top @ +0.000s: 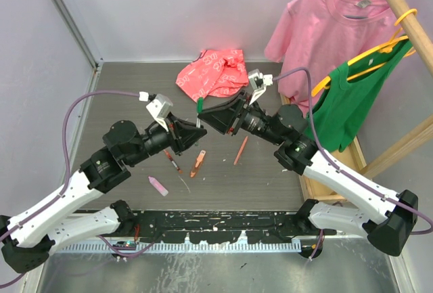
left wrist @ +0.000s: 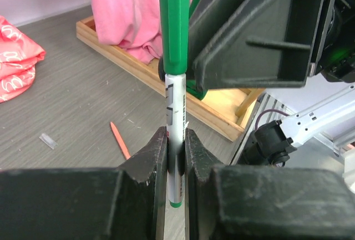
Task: Insert the pens into the pen caps
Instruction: Insert the pen cap onto the pen.
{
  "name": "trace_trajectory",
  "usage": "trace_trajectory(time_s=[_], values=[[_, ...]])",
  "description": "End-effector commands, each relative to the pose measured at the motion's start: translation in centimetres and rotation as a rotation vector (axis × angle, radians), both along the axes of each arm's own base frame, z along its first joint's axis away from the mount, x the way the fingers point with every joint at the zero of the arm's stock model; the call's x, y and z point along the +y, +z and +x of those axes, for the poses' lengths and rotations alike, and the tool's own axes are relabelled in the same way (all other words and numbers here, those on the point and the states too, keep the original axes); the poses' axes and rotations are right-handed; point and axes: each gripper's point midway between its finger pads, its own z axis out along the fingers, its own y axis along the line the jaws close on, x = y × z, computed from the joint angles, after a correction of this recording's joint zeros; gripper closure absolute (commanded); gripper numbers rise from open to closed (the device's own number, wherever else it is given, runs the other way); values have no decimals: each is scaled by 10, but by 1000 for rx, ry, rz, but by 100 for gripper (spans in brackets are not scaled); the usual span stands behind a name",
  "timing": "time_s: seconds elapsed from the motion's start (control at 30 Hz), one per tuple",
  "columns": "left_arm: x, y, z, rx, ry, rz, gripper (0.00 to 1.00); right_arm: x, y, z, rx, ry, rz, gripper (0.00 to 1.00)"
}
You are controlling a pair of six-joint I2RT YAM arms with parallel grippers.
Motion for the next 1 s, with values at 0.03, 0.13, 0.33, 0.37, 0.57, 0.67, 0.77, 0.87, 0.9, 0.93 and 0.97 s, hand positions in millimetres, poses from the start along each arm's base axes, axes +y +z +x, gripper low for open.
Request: trace_trajectory(time_s=[0.03, 0.13, 0.33, 0.37, 0.57, 0.67, 0.77, 0.87, 0.9, 0.93, 0.97], values=[[9, 49, 1, -108, 29, -109, 100, -2, 24, -11, -62, 33, 32, 65], [10, 48, 0, -106, 31, -107, 100, -4, 27, -12, -72, 23, 32, 63], [10, 45, -5, -102, 9, -98, 100, -14, 32, -4, -88, -54, 5, 57], [10, 44, -7, -100, 0, -95, 100, -16, 34, -2, -90, -74, -1, 56], [5, 37, -18, -101, -68, -80, 100, -27, 45, 2, -130, -138, -5, 51], [2, 34, -22, -98, -98, -74, 100, -29, 54, 1, -152, -143, 2, 50], [1, 32, -22, -91, -104, -69, 100, -29, 62, -1, -170, -136, 12, 48], [0, 30, -23, -86, -114, -65, 100, -28, 67, -1, -178, -136, 23, 47], [-1, 29, -24, -85, -122, -63, 100, -27, 68, 0, -179, -135, 23, 47], [-2, 28, -25, -83, -128, -58, 100, -27, 69, -1, -181, -129, 23, 47], [-4, 26, -25, -81, -135, -52, 100, -25, 70, 0, -182, -124, 21, 47]])
